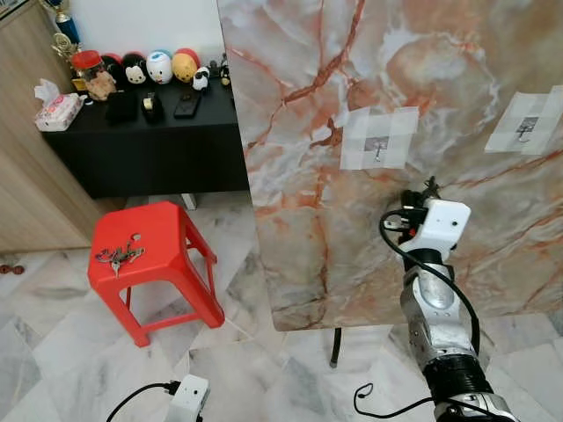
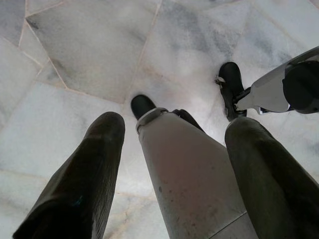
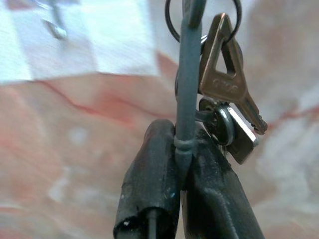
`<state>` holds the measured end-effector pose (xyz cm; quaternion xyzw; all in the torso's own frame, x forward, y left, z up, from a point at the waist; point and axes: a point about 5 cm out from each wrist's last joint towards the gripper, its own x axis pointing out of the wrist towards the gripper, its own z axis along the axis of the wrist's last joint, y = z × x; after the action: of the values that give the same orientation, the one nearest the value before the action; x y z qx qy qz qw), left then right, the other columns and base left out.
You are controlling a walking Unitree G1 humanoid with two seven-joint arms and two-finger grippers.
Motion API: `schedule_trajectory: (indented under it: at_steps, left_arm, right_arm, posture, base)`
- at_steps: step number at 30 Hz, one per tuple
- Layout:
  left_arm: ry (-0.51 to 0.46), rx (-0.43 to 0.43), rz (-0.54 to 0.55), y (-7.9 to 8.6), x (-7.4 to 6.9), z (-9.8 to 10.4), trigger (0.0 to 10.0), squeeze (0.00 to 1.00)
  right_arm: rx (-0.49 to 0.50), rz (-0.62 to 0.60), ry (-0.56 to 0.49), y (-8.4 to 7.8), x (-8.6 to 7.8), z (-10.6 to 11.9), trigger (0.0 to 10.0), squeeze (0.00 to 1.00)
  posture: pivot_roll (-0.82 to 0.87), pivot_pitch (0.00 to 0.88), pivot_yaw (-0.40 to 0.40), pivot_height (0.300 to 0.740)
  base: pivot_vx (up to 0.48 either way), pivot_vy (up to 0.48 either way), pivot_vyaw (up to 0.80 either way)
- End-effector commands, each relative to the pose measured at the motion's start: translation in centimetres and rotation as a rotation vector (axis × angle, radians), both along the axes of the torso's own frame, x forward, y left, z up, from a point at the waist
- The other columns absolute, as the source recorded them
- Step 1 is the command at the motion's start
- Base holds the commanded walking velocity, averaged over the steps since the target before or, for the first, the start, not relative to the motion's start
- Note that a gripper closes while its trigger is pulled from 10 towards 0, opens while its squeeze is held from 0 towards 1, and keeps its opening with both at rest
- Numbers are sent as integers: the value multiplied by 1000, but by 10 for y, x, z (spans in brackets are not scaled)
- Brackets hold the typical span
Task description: Hang keys on a hook
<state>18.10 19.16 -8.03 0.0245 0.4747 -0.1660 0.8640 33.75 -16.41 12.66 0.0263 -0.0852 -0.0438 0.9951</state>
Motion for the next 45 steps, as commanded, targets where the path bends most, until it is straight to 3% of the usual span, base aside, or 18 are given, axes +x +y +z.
schedule_trajectory:
  at_steps: [1,20,32,35,45]
  left_arm:
    - [14,13,-9,3,-3,-1,10000,0]
    - [16,11,-8,3,-3,-1,10000,0]
    - [16,10,-11,2,-4,-1,10000,0]
    - [17,10,-15,2,-4,-2,10000,0]
    - [18,11,-18,2,-5,-2,10000,0]
  right_arm:
    - [-31,28,-47,6,3,14,10000,0]
    - [-80,170,-83,32,10,30,10000,0]
    - [-82,175,-73,35,13,33,10000,0]
    - [-112,139,-15,32,15,26,10000,0]
    - [-135,144,23,30,17,23,10000,0]
  posture:
    - [-165,84,44,727]
    - [-165,84,40,727]
    - [-165,75,38,727]
    - [-167,71,38,727]
    - [-170,66,35,727]
  base:
    - [0,0,0]
    - [0,0,0]
    - [0,0,0]
    - [0,0,0]
    - [0,0,0]
